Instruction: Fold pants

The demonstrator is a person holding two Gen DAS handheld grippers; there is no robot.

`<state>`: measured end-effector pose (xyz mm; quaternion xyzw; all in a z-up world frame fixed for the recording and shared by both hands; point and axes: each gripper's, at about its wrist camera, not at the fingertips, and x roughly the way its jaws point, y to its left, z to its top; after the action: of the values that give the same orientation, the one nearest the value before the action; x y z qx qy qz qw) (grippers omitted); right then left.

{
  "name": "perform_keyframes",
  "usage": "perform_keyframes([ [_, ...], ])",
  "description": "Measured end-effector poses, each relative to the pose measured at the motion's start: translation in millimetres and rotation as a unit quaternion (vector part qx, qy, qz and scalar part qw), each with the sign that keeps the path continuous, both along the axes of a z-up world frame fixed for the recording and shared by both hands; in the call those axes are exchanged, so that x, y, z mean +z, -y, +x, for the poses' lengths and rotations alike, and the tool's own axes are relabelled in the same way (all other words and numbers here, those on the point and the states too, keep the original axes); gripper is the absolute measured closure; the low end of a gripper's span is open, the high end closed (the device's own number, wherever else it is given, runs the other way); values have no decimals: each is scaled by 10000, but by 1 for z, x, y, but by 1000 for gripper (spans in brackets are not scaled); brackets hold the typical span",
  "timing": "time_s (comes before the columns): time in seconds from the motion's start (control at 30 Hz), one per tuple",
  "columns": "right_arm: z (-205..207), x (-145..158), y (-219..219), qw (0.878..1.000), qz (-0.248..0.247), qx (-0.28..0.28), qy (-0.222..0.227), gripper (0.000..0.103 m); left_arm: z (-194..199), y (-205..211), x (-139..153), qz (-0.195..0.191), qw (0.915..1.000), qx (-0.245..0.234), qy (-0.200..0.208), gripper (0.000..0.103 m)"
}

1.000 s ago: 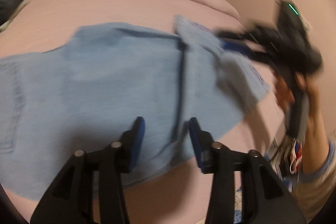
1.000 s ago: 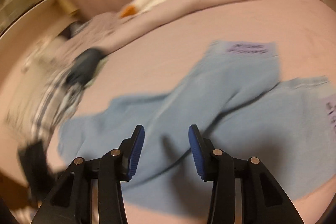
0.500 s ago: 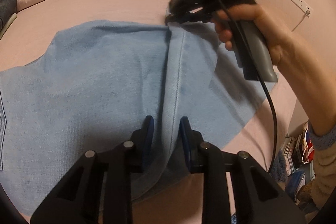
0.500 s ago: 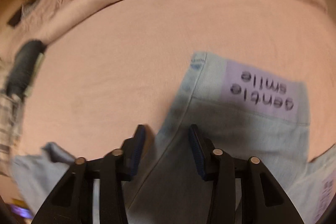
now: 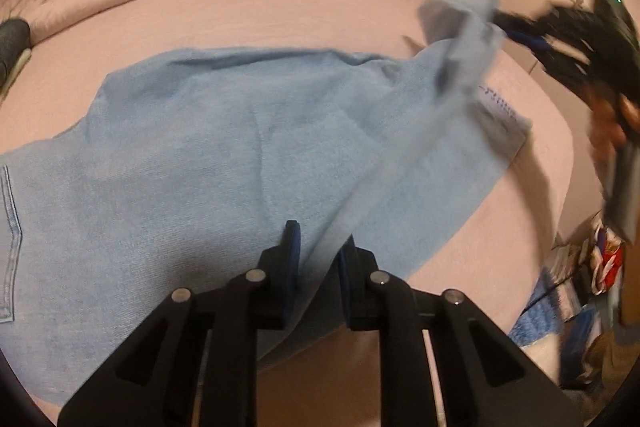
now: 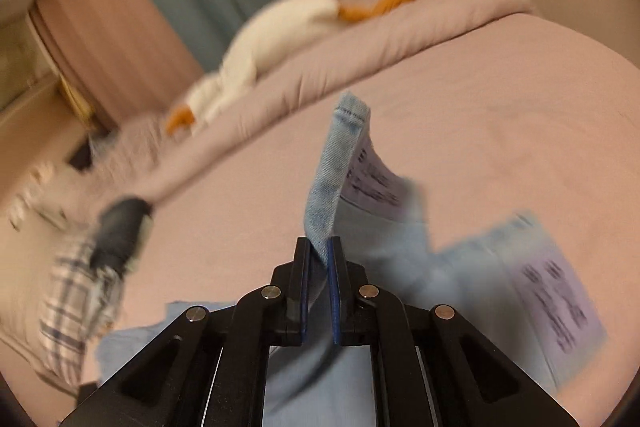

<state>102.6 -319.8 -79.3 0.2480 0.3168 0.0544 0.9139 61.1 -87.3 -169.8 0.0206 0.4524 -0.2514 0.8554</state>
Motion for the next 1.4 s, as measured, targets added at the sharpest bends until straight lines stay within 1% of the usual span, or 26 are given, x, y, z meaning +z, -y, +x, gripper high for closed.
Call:
perform_keyframes([
  [0.13, -47, -22, 24, 9976, 334, -595, 146, 95, 2, 10, 0, 341, 9992, -147, 175, 85],
  [0.23, -62, -57, 36, 9944, 477, -920, -204, 95, 8, 14, 0, 521, 9981, -245, 237, 85],
  [0.27, -63, -70, 39, 9920, 669, -1008, -370, 94, 10, 15, -1, 564, 9977, -267, 246, 84],
  [0.3, -65, -85, 47, 9873, 1014, -1107, -528, 94, 11, 16, -2, 595, 9975, -279, 252, 84],
  [0.33, -71, -94, 56, 9828, 1332, -1142, -577, 94, 12, 16, -2, 620, 9973, -285, 261, 84],
  [0.4, -74, -103, 70, 9732, 1944, -1156, -416, 94, 10, 15, -2, 670, 9969, -289, 290, 85],
  [0.43, -74, -104, 75, 9692, 2128, -1181, -368, 88, 9, 16, -2, 704, 9966, -297, 320, 85],
  [0.47, -73, -103, 75, 9668, 2224, -1221, -312, 80, 6, 16, -1, 745, 9961, -307, 358, 86],
  [0.53, -75, -100, 83, 9602, 2444, -1346, -144, 69, -3, 15, 0, 810, 9954, -315, 396, 89],
  [0.6, -74, -99, 95, 9534, 2616, -1499, -65, 68, -4, 17, 2, 840, 9951, -330, 400, 91],
  [0.7, -62, -98, 99, 9493, 2574, -1800, -120, 69, -5, 20, 4, 916, 9943, -352, 407, 93],
  [0.73, -55, -96, 98, 9503, 2507, -1843, -140, 72, -5, 21, 6, 914, 9943, -367, 408, 94],
  [0.77, -49, -92, 100, 9527, 2366, -1897, -196, 91, -8, 22, 9, 912, 9941, -394, 440, 94],
  [0.8, -44, -88, 99, 9571, 2175, -1897, -239, 97, -11, 23, 11, 924, 9936, -424, 492, 94],
  [0.87, -38, -76, 96, 9666, 1826, -1786, -194, 97, -16, 25, 14, 939, 9925, -516, 594, 93],
  [0.9, -37, -65, 94, 9716, 1653, -1695, -68, 97, -17, 27, 14, 951, 9921, -561, 591, 93],
  [0.97, -43, -45, 95, 9761, 1401, -1627, 335, 98, -17, 32, 7, 1028, 9914, -622, 517, 93],
  [1.0, -47, -41, 97, 9762, 1336, -1660, 399, 98, -17, 34, 5, 1079, 9908, -637, 504, 93],
  [1.07, -48, -49, 99, 9737, 1332, -1835, 218, 98, -18, 37, 1, 1180, 9893, -679, 516, 92],
  [1.13, -46, -74, 102, 9730, 1157, -1994, -107, 98, -18, 37, 2, 1187, 9892, -713, 474, 91],
  [1.17, -43, -89, 104, 9716, 1104, -2057, -378, 100, -18, 36, 4, 1157, 9897, -722, 440, 90],
  [1.2, -43, -104, 108, 9685, 1227, -2101, -522, 103, -17, 34, 5, 1104, 9906, -711, 381, 89],
  [1.23, -47, -107, 111, 9667, 1363, -2127, -398, 103, -17, 31, 6, 1032, 9917, -706, 312, 88],
  [1.27, -48, -107, 113, 9663, 1410, -2116, -399, 103, -18, 27, 8, 948, 9927, -694, 262, 86],
  [1.33, -45, -101, 116, 9658, 1444, -2085, -531, 103, -24, 20, 14, 755, 9946, -685, 198, 85],
  [1.4, -44, -92, 117, 9636, 1456, -2172, -565, 96, -33, 11, 24, 455, 9964, -695, 158, 85],
])
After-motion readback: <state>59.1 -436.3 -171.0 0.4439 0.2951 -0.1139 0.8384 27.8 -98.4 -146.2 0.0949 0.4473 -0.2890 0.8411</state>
